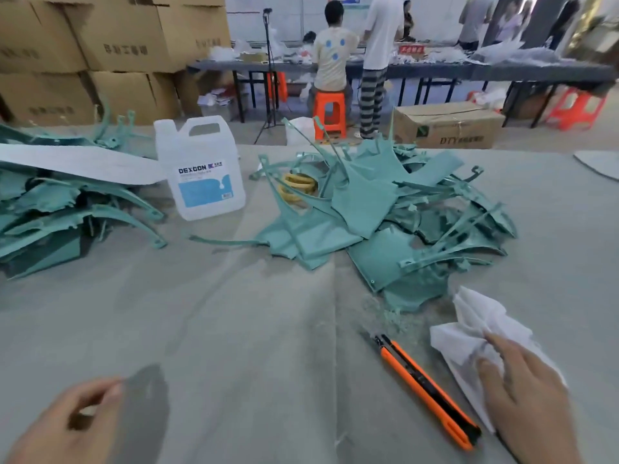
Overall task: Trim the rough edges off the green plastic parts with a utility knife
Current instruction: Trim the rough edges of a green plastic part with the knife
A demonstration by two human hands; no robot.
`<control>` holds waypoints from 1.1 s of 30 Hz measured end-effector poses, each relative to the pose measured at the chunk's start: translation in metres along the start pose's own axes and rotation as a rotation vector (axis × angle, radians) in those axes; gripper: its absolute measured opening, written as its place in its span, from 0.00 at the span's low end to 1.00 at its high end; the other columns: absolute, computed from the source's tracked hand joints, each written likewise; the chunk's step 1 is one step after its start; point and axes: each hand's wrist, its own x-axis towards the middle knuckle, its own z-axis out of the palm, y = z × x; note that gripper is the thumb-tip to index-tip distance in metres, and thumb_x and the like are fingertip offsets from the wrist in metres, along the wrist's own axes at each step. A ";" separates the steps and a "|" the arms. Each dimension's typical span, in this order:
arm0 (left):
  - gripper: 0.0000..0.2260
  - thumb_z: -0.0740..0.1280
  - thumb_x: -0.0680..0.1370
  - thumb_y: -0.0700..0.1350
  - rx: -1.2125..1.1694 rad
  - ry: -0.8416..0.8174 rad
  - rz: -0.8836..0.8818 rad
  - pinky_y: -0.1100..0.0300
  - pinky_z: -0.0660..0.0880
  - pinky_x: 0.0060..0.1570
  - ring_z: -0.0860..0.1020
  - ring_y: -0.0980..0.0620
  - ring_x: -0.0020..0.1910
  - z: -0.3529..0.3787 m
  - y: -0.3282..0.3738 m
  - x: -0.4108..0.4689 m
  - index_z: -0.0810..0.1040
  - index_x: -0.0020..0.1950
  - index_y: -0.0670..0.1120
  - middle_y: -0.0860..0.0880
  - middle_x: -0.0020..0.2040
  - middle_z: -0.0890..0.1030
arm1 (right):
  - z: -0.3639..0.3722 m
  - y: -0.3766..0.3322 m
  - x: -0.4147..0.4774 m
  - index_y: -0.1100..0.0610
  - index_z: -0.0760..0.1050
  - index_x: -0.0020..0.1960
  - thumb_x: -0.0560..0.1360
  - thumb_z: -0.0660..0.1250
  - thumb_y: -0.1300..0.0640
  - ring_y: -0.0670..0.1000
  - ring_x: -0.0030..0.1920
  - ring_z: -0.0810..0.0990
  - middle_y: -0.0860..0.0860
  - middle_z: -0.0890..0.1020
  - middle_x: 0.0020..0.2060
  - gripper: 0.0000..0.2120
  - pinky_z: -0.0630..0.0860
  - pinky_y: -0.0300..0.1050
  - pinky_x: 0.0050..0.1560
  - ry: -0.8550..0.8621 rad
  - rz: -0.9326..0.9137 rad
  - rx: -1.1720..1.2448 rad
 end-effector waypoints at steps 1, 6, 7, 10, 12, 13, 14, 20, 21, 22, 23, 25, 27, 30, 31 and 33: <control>0.16 0.66 0.68 0.66 -0.001 -0.039 0.019 0.66 0.73 0.38 0.79 0.62 0.38 0.015 0.017 -0.004 0.82 0.50 0.62 0.58 0.42 0.84 | 0.000 0.001 0.001 0.58 0.82 0.61 0.75 0.56 0.45 0.64 0.57 0.82 0.60 0.83 0.61 0.26 0.72 0.56 0.60 -0.036 0.014 -0.006; 0.02 0.71 0.77 0.50 -0.130 -0.430 0.379 0.71 0.73 0.43 0.79 0.63 0.42 0.143 0.127 -0.035 0.82 0.46 0.57 0.63 0.42 0.83 | 0.004 0.011 0.003 0.56 0.82 0.62 0.75 0.59 0.48 0.62 0.57 0.82 0.57 0.84 0.59 0.23 0.75 0.56 0.59 -0.086 -0.002 -0.008; 0.03 0.69 0.77 0.49 -0.144 -0.519 0.459 0.67 0.74 0.46 0.79 0.61 0.44 0.172 0.148 -0.042 0.83 0.48 0.55 0.61 0.44 0.83 | 0.003 0.009 0.003 0.56 0.82 0.61 0.74 0.59 0.48 0.62 0.56 0.83 0.57 0.84 0.58 0.22 0.76 0.58 0.58 -0.092 0.000 0.000; 0.11 0.67 0.80 0.47 -0.004 -0.680 0.683 0.57 0.75 0.59 0.77 0.55 0.55 0.252 0.199 -0.049 0.80 0.62 0.51 0.54 0.56 0.82 | 0.006 0.015 0.003 0.59 0.83 0.59 0.73 0.57 0.48 0.64 0.52 0.84 0.58 0.85 0.54 0.24 0.79 0.60 0.54 -0.074 -0.017 0.000; 0.18 0.67 0.81 0.48 0.124 -0.697 0.829 0.54 0.73 0.62 0.74 0.49 0.61 0.294 0.220 -0.046 0.74 0.71 0.50 0.48 0.61 0.78 | 0.005 0.015 0.004 0.59 0.83 0.58 0.73 0.56 0.48 0.64 0.51 0.84 0.58 0.85 0.53 0.25 0.79 0.60 0.54 -0.070 -0.009 0.007; 0.21 0.67 0.81 0.49 0.179 -0.702 0.877 0.54 0.74 0.61 0.74 0.48 0.62 0.309 0.227 -0.043 0.71 0.73 0.50 0.47 0.61 0.77 | 0.006 0.016 0.003 0.59 0.83 0.58 0.73 0.56 0.48 0.64 0.51 0.84 0.57 0.85 0.53 0.24 0.79 0.60 0.54 -0.062 -0.012 0.004; 0.22 0.68 0.80 0.50 0.224 -0.705 0.909 0.54 0.74 0.59 0.74 0.47 0.62 0.319 0.231 -0.041 0.70 0.74 0.50 0.46 0.61 0.77 | 0.006 0.016 0.003 0.58 0.83 0.58 0.73 0.56 0.48 0.63 0.51 0.84 0.57 0.85 0.53 0.24 0.79 0.58 0.54 -0.060 -0.009 0.000; 0.16 0.64 0.83 0.48 0.263 -0.700 1.019 0.55 0.69 0.61 0.73 0.47 0.62 0.337 0.241 -0.032 0.72 0.70 0.47 0.46 0.61 0.79 | 0.008 0.017 0.002 0.57 0.83 0.60 0.73 0.64 0.54 0.62 0.53 0.83 0.55 0.85 0.54 0.19 0.78 0.56 0.56 -0.102 0.012 -0.013; 0.16 0.62 0.84 0.49 0.249 -0.707 1.034 0.53 0.68 0.62 0.72 0.47 0.62 0.336 0.244 -0.032 0.72 0.70 0.47 0.46 0.62 0.78 | 0.008 0.018 0.002 0.57 0.83 0.60 0.72 0.65 0.55 0.62 0.53 0.83 0.55 0.85 0.54 0.19 0.78 0.56 0.56 -0.111 0.009 -0.010; 0.16 0.59 0.84 0.50 0.254 -0.712 1.048 0.52 0.68 0.63 0.71 0.46 0.62 0.334 0.249 -0.033 0.73 0.71 0.47 0.45 0.62 0.77 | 0.008 0.018 0.002 0.57 0.83 0.60 0.72 0.64 0.55 0.61 0.54 0.83 0.55 0.85 0.55 0.19 0.78 0.56 0.56 -0.117 0.008 -0.008; 0.16 0.58 0.85 0.50 0.254 -0.714 1.047 0.51 0.68 0.63 0.70 0.46 0.62 0.332 0.253 -0.033 0.73 0.71 0.48 0.45 0.61 0.77 | 0.007 0.018 0.001 0.56 0.83 0.61 0.73 0.64 0.54 0.61 0.54 0.83 0.54 0.85 0.55 0.19 0.78 0.56 0.56 -0.120 0.005 -0.006; 0.15 0.59 0.84 0.50 0.243 -0.756 1.003 0.49 0.68 0.64 0.69 0.45 0.61 0.329 0.262 -0.032 0.77 0.69 0.49 0.44 0.57 0.76 | 0.007 0.017 -0.001 0.56 0.83 0.60 0.74 0.61 0.52 0.61 0.54 0.83 0.53 0.85 0.55 0.20 0.77 0.55 0.56 -0.101 -0.007 -0.013; 0.12 0.61 0.83 0.45 0.230 -0.765 1.008 0.49 0.68 0.65 0.70 0.45 0.58 0.327 0.270 -0.031 0.81 0.63 0.48 0.45 0.51 0.76 | 0.007 0.017 -0.002 0.56 0.83 0.60 0.74 0.57 0.49 0.61 0.54 0.83 0.53 0.85 0.56 0.23 0.77 0.56 0.56 -0.084 -0.005 -0.016; 0.10 0.62 0.81 0.39 0.244 -0.687 1.036 0.52 0.71 0.60 0.70 0.46 0.55 0.325 0.275 -0.029 0.80 0.59 0.46 0.45 0.52 0.74 | 0.009 0.016 -0.003 0.56 0.83 0.60 0.74 0.57 0.48 0.62 0.54 0.82 0.55 0.85 0.55 0.23 0.76 0.57 0.57 -0.078 0.008 -0.023; 0.09 0.62 0.82 0.38 0.258 -0.661 1.038 0.51 0.72 0.58 0.70 0.46 0.56 0.326 0.276 -0.028 0.80 0.58 0.45 0.45 0.53 0.75 | 0.008 0.016 -0.003 0.56 0.83 0.59 0.74 0.58 0.49 0.62 0.53 0.82 0.55 0.85 0.55 0.22 0.76 0.57 0.56 -0.078 0.011 -0.024; 0.07 0.62 0.82 0.38 0.314 -0.621 1.043 0.49 0.75 0.54 0.72 0.44 0.57 0.327 0.278 -0.025 0.79 0.56 0.43 0.43 0.54 0.75 | 0.007 0.016 -0.003 0.56 0.83 0.59 0.74 0.62 0.54 0.62 0.53 0.82 0.55 0.85 0.54 0.18 0.77 0.57 0.56 -0.080 0.025 -0.022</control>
